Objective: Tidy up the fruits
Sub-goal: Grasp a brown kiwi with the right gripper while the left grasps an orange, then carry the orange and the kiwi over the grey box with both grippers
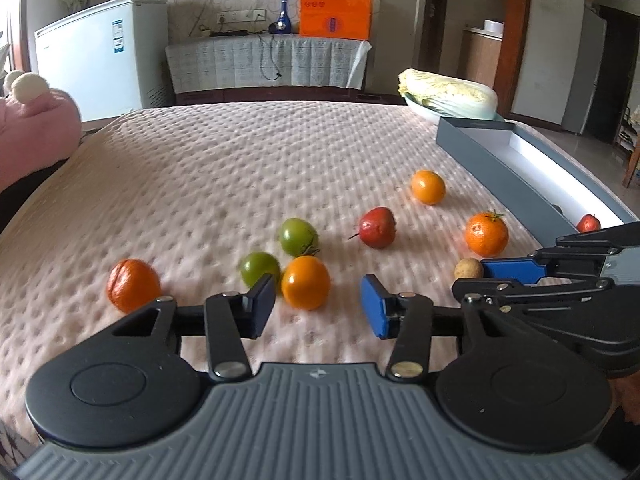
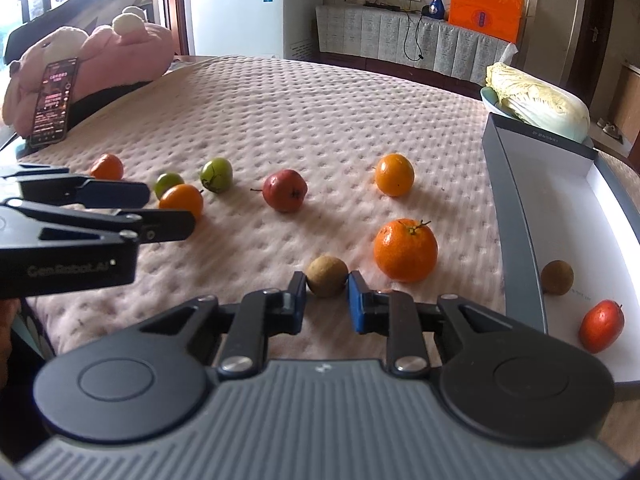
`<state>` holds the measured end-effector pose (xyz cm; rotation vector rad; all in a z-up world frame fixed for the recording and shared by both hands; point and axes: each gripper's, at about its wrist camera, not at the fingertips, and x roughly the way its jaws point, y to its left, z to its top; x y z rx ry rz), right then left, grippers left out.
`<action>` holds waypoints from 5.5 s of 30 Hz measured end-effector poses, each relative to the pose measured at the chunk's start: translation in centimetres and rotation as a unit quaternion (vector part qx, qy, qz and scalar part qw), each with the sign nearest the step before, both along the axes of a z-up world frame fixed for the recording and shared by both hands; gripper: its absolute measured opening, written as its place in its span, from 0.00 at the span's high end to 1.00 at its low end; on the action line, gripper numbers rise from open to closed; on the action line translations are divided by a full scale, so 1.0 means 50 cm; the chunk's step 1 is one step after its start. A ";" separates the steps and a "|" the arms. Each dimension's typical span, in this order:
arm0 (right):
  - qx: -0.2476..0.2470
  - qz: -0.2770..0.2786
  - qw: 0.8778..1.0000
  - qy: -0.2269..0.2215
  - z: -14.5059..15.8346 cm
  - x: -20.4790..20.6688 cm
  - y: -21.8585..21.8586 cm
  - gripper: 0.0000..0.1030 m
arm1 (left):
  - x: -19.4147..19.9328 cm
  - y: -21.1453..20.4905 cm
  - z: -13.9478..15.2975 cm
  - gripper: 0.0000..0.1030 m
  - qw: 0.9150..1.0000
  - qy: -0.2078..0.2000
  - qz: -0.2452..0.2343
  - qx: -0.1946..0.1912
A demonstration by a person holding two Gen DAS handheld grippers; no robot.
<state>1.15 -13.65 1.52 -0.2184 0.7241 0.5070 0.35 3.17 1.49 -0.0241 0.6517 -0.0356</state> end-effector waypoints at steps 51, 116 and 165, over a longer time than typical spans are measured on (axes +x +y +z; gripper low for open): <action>0.037 0.015 0.999 -0.003 0.029 -0.020 -0.016 0.76 | 0.024 0.010 0.008 0.67 1.000 -0.010 0.014 -0.008; 0.071 -0.025 0.997 -0.035 0.090 -0.045 -0.153 0.76 | 0.044 -0.147 0.070 0.67 0.997 -0.052 -0.057 -0.032; 0.106 -0.153 0.982 -0.042 0.100 -0.011 -0.321 0.76 | 0.148 -0.302 0.093 0.67 0.989 -0.068 -0.122 -0.045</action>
